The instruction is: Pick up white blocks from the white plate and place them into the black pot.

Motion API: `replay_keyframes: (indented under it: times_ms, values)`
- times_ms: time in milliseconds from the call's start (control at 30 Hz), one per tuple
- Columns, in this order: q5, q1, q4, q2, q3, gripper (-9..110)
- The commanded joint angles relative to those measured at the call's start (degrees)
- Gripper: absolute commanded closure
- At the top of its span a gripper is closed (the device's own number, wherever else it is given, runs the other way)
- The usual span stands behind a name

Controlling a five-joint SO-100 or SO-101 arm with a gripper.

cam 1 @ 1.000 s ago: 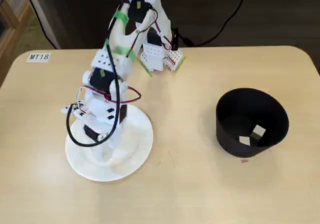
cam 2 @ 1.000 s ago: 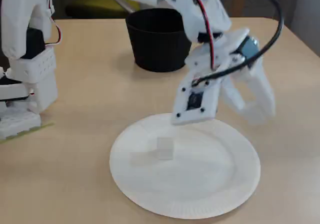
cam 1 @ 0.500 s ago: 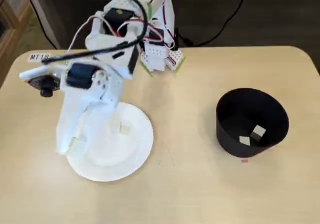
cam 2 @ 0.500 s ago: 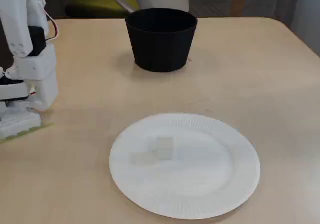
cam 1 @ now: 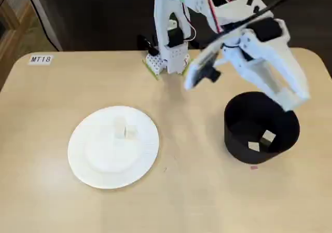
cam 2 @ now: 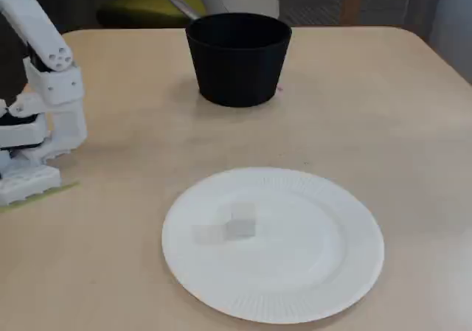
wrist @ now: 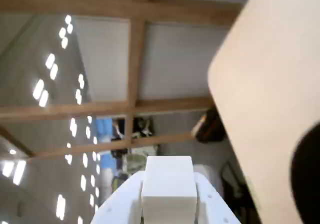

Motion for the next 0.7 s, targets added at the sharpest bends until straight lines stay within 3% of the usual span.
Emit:
replay_keyframes:
  times_ms: [0,267,600,667]
  values:
    - [-0.18,-4.39,-1.32,5.45,10.55,104]
    - [-0.09,-7.91,-3.60,7.65,22.94,104]
    - [0.44,-7.03,-6.50,8.00,26.89,104]
    - [0.26,-6.86,-6.86,7.91,26.89,98]
